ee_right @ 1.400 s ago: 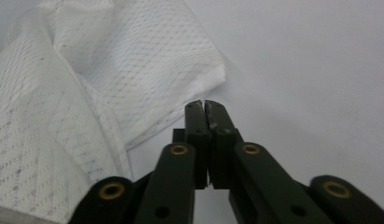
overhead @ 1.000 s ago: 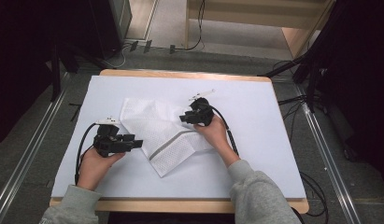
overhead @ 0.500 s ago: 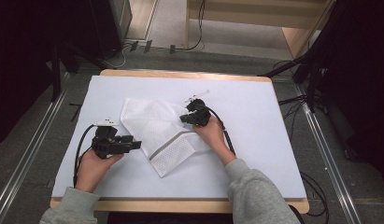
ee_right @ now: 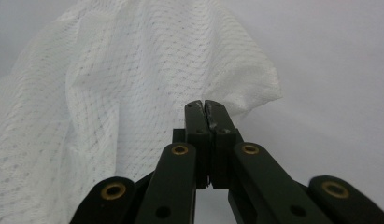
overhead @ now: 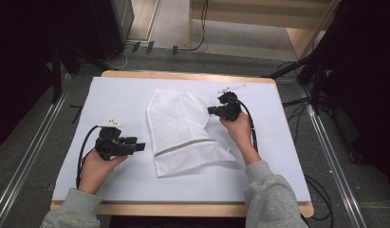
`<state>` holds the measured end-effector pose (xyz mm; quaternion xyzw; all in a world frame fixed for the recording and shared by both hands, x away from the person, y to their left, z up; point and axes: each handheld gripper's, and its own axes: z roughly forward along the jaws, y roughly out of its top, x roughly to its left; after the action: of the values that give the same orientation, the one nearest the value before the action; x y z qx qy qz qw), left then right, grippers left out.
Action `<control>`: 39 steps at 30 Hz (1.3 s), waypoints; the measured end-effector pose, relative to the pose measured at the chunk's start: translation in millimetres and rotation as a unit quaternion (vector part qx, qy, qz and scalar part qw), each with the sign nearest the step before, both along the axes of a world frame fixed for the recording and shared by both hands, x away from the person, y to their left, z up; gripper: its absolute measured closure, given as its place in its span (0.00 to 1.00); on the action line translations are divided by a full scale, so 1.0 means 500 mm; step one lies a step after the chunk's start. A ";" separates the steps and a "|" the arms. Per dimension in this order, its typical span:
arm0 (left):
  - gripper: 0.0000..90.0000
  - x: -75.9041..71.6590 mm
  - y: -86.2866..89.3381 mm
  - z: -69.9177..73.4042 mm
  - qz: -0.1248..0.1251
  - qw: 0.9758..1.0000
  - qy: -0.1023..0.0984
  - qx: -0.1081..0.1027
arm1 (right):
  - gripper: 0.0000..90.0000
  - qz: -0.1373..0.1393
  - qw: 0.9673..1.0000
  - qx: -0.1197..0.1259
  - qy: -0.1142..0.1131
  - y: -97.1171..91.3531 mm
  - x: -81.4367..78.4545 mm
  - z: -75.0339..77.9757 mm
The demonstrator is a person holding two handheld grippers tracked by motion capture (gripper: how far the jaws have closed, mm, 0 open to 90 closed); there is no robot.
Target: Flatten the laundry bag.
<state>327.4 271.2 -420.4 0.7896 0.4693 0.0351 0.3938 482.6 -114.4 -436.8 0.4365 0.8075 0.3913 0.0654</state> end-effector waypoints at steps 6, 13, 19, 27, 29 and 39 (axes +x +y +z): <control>0.54 0.009 -0.010 -0.003 -0.010 1.000 0.003 0.000 | 1.00 -0.031 0.999 -0.005 0.007 -0.059 0.007 -0.005; 0.53 0.018 -0.028 -0.007 -0.027 1.000 0.005 0.001 | 1.00 -0.065 0.998 0.000 0.018 -0.117 0.007 -0.012; 0.52 0.021 -0.063 -0.019 -0.058 0.998 0.008 -0.006 | 0.96 -0.073 0.997 0.007 0.027 -0.129 0.001 -0.032; 0.48 0.017 -0.127 -0.036 -0.106 0.994 0.001 0.011 | 0.85 -0.069 0.998 0.009 0.012 -0.132 -0.029 -0.026; 0.46 0.018 -0.142 -0.038 -0.117 0.993 -0.007 0.012 | 0.84 -0.067 0.998 0.011 0.009 -0.133 -0.035 -0.025; 0.41 0.027 -0.203 -0.064 -0.148 0.988 -0.012 0.031 | 0.81 -0.064 0.998 0.009 0.010 -0.138 -0.060 -0.030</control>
<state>340.8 169.6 -452.3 0.8617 0.3411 0.0000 0.3757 452.4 -183.1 -451.8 0.4919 0.7749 0.3891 0.0788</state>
